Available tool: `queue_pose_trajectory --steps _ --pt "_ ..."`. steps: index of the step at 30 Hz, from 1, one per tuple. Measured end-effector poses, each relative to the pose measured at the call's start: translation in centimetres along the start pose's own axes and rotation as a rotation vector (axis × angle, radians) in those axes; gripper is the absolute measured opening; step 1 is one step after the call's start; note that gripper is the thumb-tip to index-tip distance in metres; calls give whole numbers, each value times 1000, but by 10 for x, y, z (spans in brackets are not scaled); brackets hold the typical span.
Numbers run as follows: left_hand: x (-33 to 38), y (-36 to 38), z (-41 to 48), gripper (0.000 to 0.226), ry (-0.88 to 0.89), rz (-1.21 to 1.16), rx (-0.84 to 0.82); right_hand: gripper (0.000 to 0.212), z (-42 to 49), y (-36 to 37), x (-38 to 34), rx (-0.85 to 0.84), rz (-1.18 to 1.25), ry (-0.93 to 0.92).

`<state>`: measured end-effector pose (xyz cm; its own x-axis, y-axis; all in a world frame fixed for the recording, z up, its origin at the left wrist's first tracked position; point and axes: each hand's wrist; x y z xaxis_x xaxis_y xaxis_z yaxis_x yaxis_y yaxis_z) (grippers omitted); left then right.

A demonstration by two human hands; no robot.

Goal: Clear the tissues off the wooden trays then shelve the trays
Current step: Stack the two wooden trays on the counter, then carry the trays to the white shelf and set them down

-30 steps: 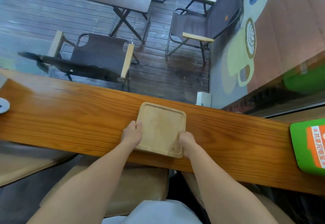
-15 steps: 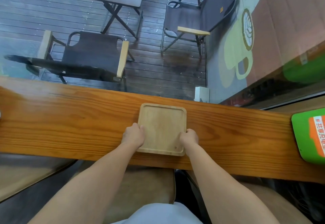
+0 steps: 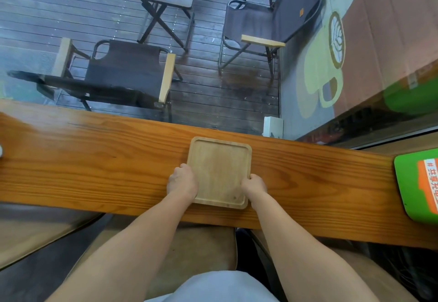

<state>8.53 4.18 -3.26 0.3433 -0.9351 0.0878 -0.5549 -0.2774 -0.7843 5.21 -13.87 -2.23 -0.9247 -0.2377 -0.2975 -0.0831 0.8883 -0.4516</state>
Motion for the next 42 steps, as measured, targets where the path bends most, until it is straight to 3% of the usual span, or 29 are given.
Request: queue_pose_trajectory --steps 6,11,17,20,26,33,38,42 --pt "-9 -11 8 21 33 -104 -64 48 3 1 -4 25 29 27" --pt "-8 -16 15 29 -48 -433 -178 59 2 6 -5 -28 239 142" --pt "3 -21 18 76 -223 -560 -265 85 1 6 4 -75 453 229" --pt "0 -16 16 76 -242 -513 -352 83 0 8 12 -61 451 254" --pt "-1 -27 6 68 -99 -762 -481 70 -8 -12 22 -114 514 137" --pt "44 -62 -40 57 130 -782 -510 45 -40 -85 37 -130 624 -22" --pt "97 -59 -115 39 266 -836 -580 48 -78 -157 90 -41 706 -163" --pt "142 -33 -188 45 422 -834 -609 43 -113 -211 158 51 812 -252"
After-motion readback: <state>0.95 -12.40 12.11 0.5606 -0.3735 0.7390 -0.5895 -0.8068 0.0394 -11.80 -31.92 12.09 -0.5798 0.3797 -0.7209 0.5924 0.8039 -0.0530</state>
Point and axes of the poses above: each hand's wrist, its own z-axis towards the middle knuckle, its own y-axis out of the palm, x = y × z, and after that the axes turned 1 degree about -x, right-handed
